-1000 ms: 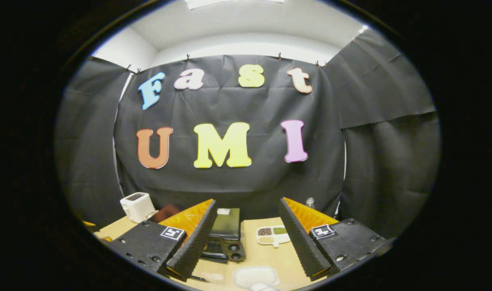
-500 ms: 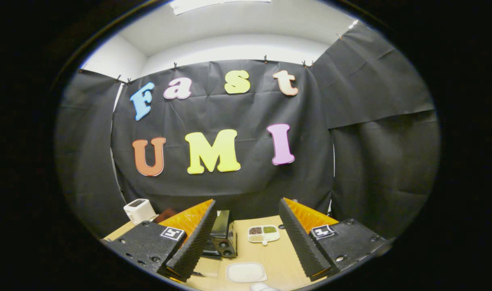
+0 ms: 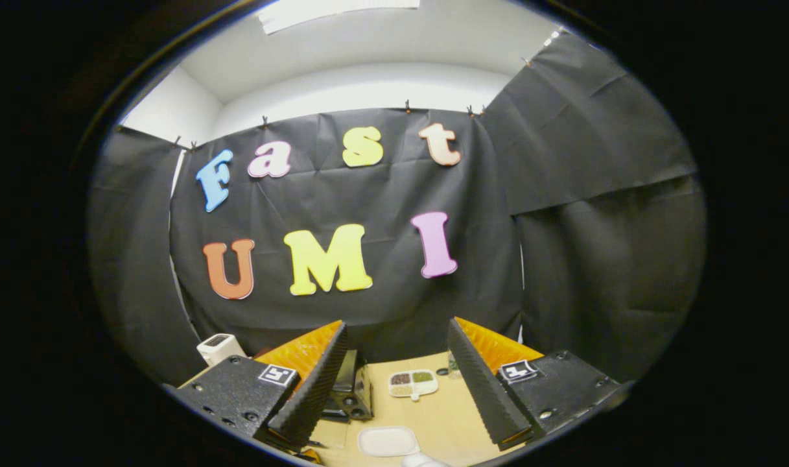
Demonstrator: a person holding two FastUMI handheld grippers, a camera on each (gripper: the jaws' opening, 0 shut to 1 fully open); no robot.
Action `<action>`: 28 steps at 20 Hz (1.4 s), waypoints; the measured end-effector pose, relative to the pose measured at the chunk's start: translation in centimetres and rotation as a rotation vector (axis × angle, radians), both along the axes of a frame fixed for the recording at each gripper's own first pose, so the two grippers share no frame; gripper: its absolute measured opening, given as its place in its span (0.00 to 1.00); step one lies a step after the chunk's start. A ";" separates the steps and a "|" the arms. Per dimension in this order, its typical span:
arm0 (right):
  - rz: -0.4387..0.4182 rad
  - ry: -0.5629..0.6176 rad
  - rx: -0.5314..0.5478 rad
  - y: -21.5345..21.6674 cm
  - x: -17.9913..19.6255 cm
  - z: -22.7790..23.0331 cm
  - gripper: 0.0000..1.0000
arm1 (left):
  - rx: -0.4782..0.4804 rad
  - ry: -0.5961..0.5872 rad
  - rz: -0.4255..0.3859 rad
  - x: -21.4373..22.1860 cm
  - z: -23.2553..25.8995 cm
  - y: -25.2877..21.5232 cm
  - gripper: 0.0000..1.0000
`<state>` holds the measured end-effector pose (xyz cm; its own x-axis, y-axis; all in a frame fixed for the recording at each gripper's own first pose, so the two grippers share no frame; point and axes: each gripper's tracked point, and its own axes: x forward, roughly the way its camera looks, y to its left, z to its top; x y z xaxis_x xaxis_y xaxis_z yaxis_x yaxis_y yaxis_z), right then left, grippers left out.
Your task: Open the electric oven with the left hand, put the food in, and close the electric oven.
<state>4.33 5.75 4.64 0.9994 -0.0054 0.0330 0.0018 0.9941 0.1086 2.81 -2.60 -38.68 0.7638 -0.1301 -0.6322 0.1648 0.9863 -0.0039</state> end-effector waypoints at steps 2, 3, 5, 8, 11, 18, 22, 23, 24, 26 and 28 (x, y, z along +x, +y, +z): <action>-0.025 -0.070 -0.058 -0.1 -1.1 2.7 0.96 | 0.015 -0.014 -0.008 0.6 0.1 -0.2 1.00; -0.034 -0.086 -0.069 0.0 -1.3 3.6 0.96 | 0.023 -0.013 -0.010 0.8 -0.1 -0.1 1.00; -0.025 -0.088 -0.049 0.5 -1.4 3.9 0.96 | 0.020 -0.020 -0.001 1.2 0.0 -0.2 1.00; -0.016 -0.056 -0.030 0.3 -0.9 2.9 0.96 | 0.008 -0.022 0.010 1.5 0.1 -0.1 1.00; -0.016 -0.037 -0.039 0.3 -0.7 2.1 0.96 | -0.006 -0.032 0.021 1.6 0.5 -0.2 0.92; -0.007 -0.018 -0.033 0.5 -0.6 1.7 0.96 | 0.009 -0.136 0.016 3.1 4.8 0.1 1.00; -0.001 -0.001 -0.030 0.6 -0.5 1.2 0.96 | 0.004 -0.165 0.034 5.6 6.2 1.2 0.97; -0.001 0.004 -0.024 0.6 -0.4 1.1 0.96 | -0.003 -0.167 0.042 5.9 6.6 1.4 0.98; -0.002 0.006 -0.023 0.5 -0.4 0.9 0.96 | 0.000 -0.185 0.046 6.3 7.3 1.6 1.00; -0.007 0.013 -0.024 0.2 -0.2 0.5 0.96 | 0.018 -0.220 0.029 7.4 8.6 1.5 1.00; -0.010 0.025 -0.019 0.1 0.0 0.1 0.96 | 0.009 -0.255 0.018 8.8 10.0 1.0 0.97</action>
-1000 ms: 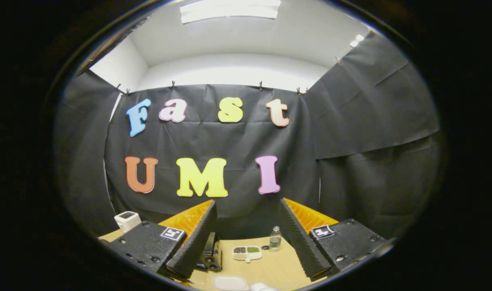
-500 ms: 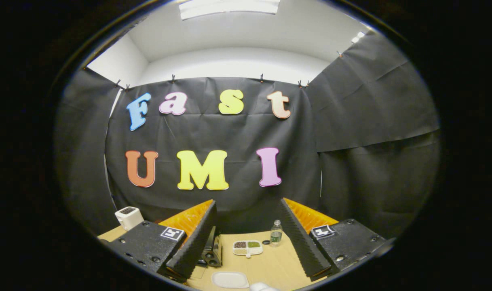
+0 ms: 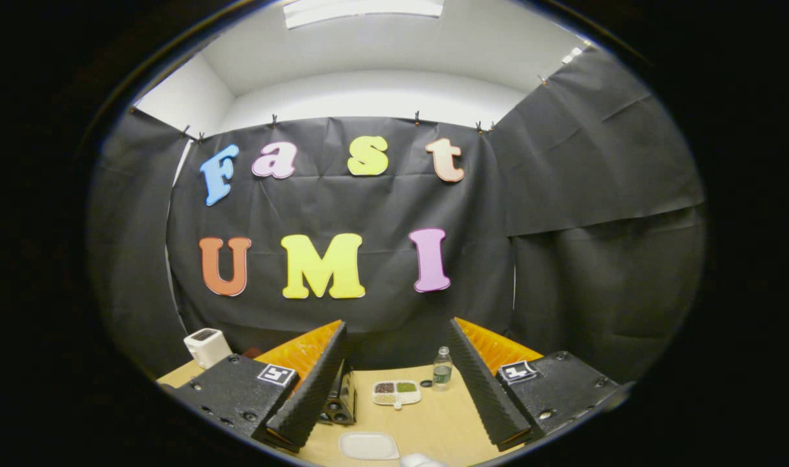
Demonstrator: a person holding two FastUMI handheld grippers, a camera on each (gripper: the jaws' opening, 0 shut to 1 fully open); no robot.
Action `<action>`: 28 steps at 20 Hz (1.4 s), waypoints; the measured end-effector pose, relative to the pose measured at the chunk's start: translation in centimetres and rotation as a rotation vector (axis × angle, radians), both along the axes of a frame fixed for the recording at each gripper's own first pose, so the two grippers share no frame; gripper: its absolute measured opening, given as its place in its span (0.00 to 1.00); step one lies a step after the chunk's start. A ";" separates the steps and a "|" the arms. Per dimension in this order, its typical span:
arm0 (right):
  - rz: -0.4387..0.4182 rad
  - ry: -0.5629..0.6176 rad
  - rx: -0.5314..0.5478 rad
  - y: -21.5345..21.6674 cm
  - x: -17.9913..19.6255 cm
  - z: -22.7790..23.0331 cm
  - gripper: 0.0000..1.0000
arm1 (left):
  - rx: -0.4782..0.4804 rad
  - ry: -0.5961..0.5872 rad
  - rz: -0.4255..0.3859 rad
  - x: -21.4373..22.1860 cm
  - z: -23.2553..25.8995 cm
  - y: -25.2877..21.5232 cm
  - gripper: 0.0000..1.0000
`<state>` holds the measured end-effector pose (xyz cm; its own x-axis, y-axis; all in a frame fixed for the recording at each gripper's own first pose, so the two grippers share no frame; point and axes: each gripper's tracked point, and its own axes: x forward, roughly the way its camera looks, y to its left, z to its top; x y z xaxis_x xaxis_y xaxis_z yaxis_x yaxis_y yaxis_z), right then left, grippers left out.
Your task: Open the electric oven with the left hand, put the food in, and close the electric oven.
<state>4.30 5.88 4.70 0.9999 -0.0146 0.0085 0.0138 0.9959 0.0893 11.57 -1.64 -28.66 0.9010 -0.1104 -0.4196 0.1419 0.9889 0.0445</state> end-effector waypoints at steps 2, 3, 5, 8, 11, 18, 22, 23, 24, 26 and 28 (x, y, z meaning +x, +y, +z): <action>0.004 0.016 0.003 0.1 0.0 -0.7 0.96 | -0.015 -0.006 0.016 1.1 0.8 0.2 0.96; 0.006 0.022 0.004 0.2 0.0 -0.8 0.96 | -0.036 -0.016 0.021 1.6 1.2 0.0 0.98; 0.014 0.029 0.006 0.5 0.2 -1.0 0.96 | -0.029 -0.021 0.015 2.5 1.7 -0.5 0.97; 0.008 0.029 0.012 0.2 0.6 -1.1 0.96 | -0.030 -0.047 0.007 3.9 2.8 -0.8 0.97; 0.001 0.041 0.010 -0.1 0.8 -1.7 0.96 | -0.031 -0.056 0.011 5.7 3.3 -1.1 0.97; -0.010 0.067 0.006 -0.6 1.2 -2.8 0.96 | -0.017 -0.082 0.007 9.2 4.6 -1.4 0.96; -0.010 0.070 0.009 -0.6 1.3 -2.9 0.96 | -0.037 -0.068 0.017 8.6 4.3 -1.4 0.97; -0.005 0.066 0.011 -0.5 1.4 -2.8 0.96 | -0.030 -0.066 0.015 8.4 4.3 -1.4 0.97; -0.004 0.065 0.011 -0.5 1.4 -2.8 0.96 | -0.025 -0.061 0.019 7.9 4.2 -1.1 0.97; 0.004 0.061 0.005 -0.3 1.5 -2.6 0.96 | -0.030 -0.058 0.028 6.4 4.6 -0.7 0.97; 0.019 0.046 0.001 0.3 1.4 -1.7 0.96 | -0.034 -0.091 0.032 4.4 6.6 0.0 0.97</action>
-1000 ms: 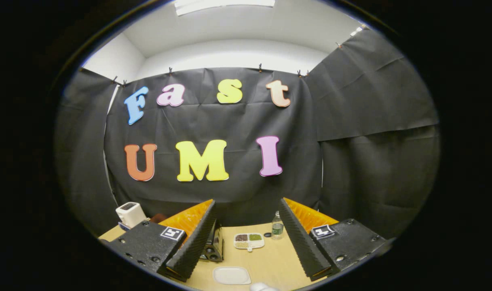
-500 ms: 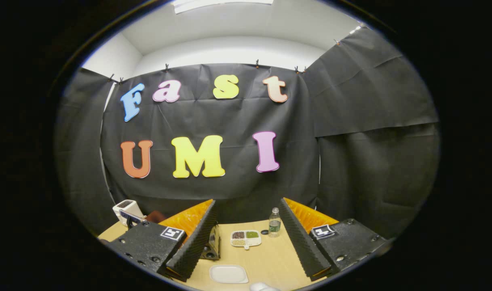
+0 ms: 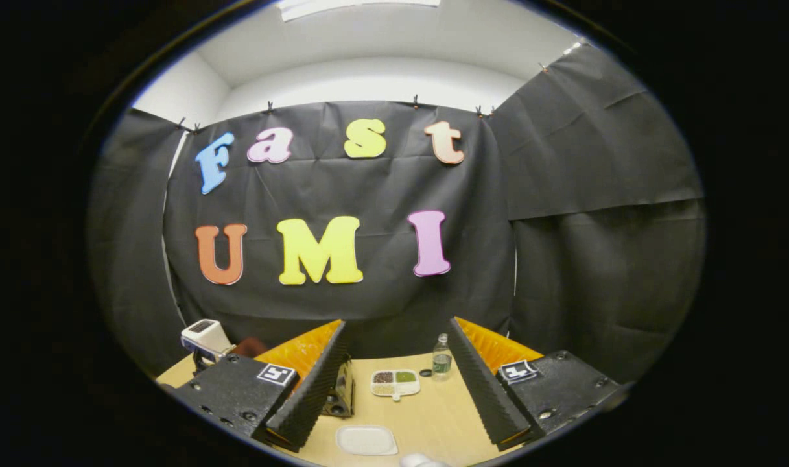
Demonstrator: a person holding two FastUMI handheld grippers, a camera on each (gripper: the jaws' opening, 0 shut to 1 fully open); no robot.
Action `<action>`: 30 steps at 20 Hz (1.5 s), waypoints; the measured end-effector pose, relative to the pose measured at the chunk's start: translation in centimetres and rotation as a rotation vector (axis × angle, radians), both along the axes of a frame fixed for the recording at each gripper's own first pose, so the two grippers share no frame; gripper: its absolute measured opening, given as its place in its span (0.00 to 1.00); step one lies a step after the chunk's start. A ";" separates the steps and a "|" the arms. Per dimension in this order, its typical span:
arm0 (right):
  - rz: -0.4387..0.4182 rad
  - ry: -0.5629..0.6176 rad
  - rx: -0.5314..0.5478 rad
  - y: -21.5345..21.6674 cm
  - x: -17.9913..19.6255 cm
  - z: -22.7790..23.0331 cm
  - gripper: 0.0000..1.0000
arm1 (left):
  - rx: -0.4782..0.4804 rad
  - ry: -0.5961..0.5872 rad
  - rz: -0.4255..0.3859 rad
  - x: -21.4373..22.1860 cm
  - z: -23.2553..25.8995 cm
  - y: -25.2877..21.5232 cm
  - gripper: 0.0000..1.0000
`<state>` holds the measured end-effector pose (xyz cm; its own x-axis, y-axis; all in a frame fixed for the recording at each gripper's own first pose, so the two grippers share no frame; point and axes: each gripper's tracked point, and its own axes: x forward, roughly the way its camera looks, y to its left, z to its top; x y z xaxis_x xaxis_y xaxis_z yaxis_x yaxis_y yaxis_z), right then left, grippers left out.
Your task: Open the electric oven with the left hand, put the food in, and close the electric oven.
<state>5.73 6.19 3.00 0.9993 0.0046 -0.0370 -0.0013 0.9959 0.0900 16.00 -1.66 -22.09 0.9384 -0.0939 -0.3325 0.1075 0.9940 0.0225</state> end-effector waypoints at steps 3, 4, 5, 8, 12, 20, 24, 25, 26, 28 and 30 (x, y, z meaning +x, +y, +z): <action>0.022 -0.022 -0.023 0.6 0.0 1.0 0.96 | 0.008 -0.106 0.011 -3.7 6.2 1.1 0.89; 0.026 -0.025 -0.034 0.8 -0.1 1.2 0.96 | 0.009 -0.146 0.017 -4.7 8.6 1.9 0.96; 0.029 -0.022 -0.042 1.0 -0.1 1.3 0.96 | -0.002 -0.170 0.027 -5.7 10.6 2.5 0.96; 0.052 -0.032 -0.029 1.7 -0.7 2.1 0.96 | -0.024 -0.233 0.048 -8.7 16.0 4.1 0.93; 0.050 -0.043 -0.052 1.8 -1.5 2.6 0.96 | -0.020 -0.304 0.065 -12.1 21.8 5.3 0.88; 0.074 -0.032 -0.043 2.6 -3.3 2.3 0.96 | -0.064 -0.377 0.080 -15.4 27.6 5.1 0.88; 0.072 -0.005 -0.044 2.5 -4.1 1.2 0.96 | -0.065 -0.386 0.067 -15.9 28.5 4.9 0.88; 0.072 0.000 -0.045 2.6 -4.2 1.0 0.96 | -0.057 -0.393 0.064 -16.0 28.6 5.0 0.88; 0.073 0.000 -0.048 2.5 -4.3 0.9 0.96 | -0.054 -0.390 0.061 -16.2 28.7 4.8 0.88; 0.065 0.006 -0.052 2.3 -4.5 0.7 0.96 | -0.041 -0.405 0.054 -16.1 29.3 4.9 0.88; 0.059 0.008 -0.044 2.1 -4.6 0.7 0.96 | -0.041 -0.417 0.050 -16.0 29.8 5.0 0.88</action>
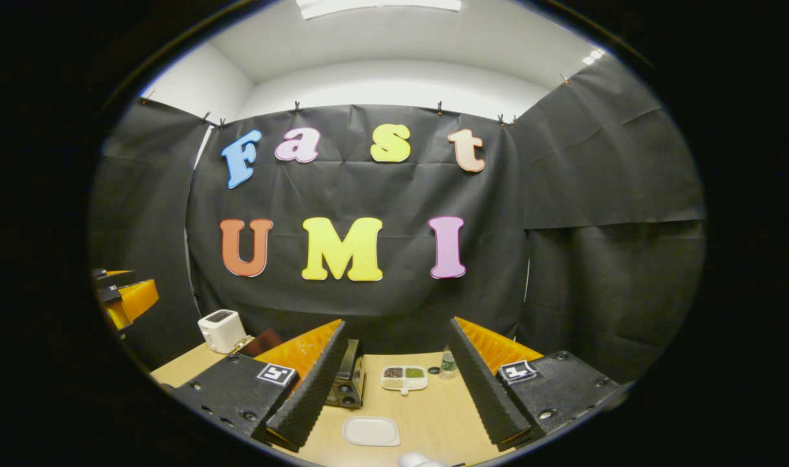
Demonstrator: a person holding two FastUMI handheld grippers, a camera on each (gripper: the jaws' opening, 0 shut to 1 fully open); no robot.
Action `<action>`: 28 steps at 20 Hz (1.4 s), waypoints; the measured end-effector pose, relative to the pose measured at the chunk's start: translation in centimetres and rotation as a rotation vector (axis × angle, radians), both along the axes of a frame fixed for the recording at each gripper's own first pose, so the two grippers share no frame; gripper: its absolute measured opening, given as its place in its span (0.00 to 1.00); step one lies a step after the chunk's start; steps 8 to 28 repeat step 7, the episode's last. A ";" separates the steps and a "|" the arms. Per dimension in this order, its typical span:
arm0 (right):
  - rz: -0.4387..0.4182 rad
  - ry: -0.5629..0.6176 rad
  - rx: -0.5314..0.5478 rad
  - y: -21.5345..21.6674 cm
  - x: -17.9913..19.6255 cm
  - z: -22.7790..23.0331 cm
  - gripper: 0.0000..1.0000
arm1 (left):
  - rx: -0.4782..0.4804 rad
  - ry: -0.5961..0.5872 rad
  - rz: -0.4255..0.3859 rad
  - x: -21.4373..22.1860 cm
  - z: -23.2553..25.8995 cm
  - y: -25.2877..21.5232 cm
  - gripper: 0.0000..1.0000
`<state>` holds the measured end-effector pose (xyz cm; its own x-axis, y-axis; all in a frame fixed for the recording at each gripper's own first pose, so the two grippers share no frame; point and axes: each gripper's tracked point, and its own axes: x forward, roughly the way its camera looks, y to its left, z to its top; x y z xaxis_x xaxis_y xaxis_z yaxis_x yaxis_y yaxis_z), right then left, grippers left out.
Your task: Open the electric oven with the left hand, put the food in, and close the electric oven.
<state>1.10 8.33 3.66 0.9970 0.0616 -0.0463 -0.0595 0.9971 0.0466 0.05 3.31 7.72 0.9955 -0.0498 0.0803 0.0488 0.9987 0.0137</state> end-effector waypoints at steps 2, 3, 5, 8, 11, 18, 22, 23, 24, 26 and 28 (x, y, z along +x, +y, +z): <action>-0.009 -0.001 0.002 -0.3 -0.1 0.1 0.96 | -0.009 -0.005 -0.004 -0.1 0.4 -0.1 0.88; -0.012 -0.003 0.000 -0.4 0.0 0.2 0.96 | -0.009 -0.011 -0.005 0.0 0.7 0.0 0.88; -0.013 -0.003 -0.001 -0.4 -0.1 0.3 0.96 | 0.002 -0.020 0.000 0.1 0.9 0.3 0.88; -0.010 -0.005 -0.001 -0.1 -0.1 0.4 0.96 | 0.006 -0.027 0.000 0.0 1.1 0.1 1.00; -0.010 -0.005 -0.001 -0.1 -0.1 0.4 0.96 | 0.006 -0.027 0.000 0.0 1.1 0.1 1.00; -0.010 -0.005 -0.001 -0.1 -0.1 0.4 0.96 | 0.006 -0.027 0.000 0.0 1.1 0.1 1.00; -0.010 -0.005 -0.001 -0.1 -0.1 0.4 0.96 | 0.006 -0.027 0.000 0.0 1.1 0.1 1.00; -0.010 -0.005 -0.001 -0.1 -0.1 0.4 0.96 | 0.006 -0.027 0.000 0.0 1.1 0.1 1.00; -0.010 -0.005 -0.001 -0.1 -0.1 0.4 0.96 | 0.006 -0.027 0.000 0.0 1.1 0.1 1.00; -0.010 -0.005 -0.001 -0.1 -0.1 0.4 0.96 | 0.006 -0.027 0.000 0.0 1.1 0.1 1.00; -0.010 -0.005 -0.001 -0.1 -0.1 0.4 0.96 | 0.006 -0.027 0.000 0.0 1.1 0.1 1.00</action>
